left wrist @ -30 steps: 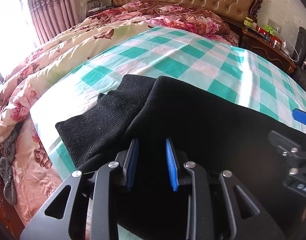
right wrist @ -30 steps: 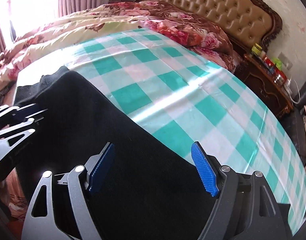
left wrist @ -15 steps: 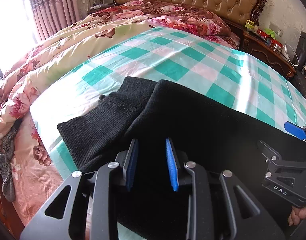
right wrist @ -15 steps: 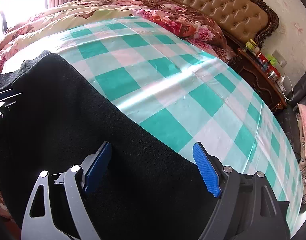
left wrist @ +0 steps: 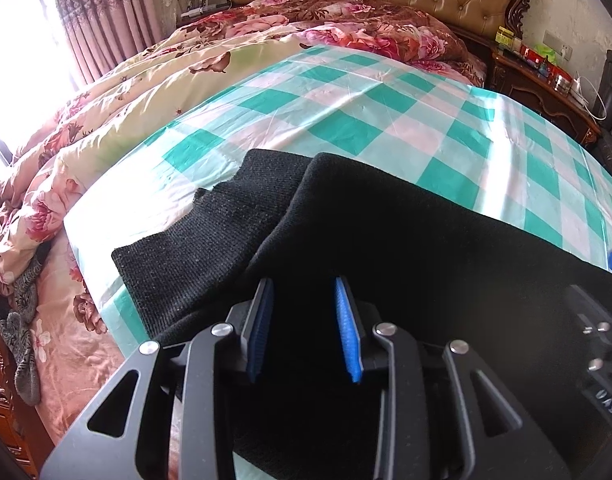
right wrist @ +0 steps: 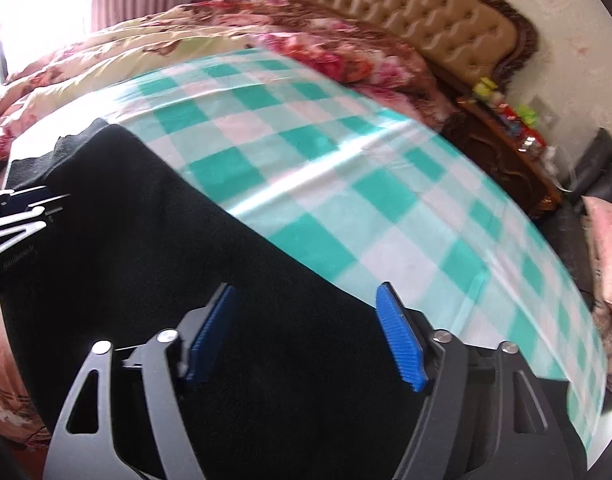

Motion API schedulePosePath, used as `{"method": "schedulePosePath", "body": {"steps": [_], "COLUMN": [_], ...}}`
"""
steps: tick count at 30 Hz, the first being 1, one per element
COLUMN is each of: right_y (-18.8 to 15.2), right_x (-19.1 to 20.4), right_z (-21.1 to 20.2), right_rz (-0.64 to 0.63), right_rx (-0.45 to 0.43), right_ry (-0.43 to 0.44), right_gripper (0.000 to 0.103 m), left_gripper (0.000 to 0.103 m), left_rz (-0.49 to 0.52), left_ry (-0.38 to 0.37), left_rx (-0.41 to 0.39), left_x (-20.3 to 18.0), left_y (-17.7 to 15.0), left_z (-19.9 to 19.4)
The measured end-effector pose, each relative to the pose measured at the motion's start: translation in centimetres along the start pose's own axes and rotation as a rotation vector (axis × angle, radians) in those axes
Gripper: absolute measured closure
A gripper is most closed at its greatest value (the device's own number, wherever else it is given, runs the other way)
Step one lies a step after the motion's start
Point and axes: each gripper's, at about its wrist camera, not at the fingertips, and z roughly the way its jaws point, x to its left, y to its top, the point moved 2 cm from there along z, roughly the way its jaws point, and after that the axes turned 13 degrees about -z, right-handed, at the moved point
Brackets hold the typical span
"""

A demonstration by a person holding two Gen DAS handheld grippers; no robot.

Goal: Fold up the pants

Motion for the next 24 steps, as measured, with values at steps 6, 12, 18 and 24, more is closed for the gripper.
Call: {"method": "schedulePosePath", "body": {"steps": [6,12,18,24], "right_y": [-2.7,-2.9,-3.1,-5.1], "right_x": [-1.7,-1.2,-2.6,-7.7], "right_z": [1.3,1.3,0.5,-2.9], "right_rz": [0.049,0.037,0.104,0.248], "right_rx": [0.055,0.036,0.022,-0.05], "right_ry": [0.016,-0.012,0.087,0.089], "right_gripper": [0.049,0.046,0.037,0.018], "left_gripper": [0.06,0.059,0.06,0.06], "left_rz": [-0.029,-0.033,0.058,-0.064], "left_ry": [-0.049,-0.1,-0.096,-0.231], "left_rx": [0.003,-0.067,0.024,0.004], "left_x": [0.1,0.3,-1.4,1.2], "left_y": [0.2,2.9,5.5,7.4], "left_z": [0.0,-1.9,4.3,2.5]}}
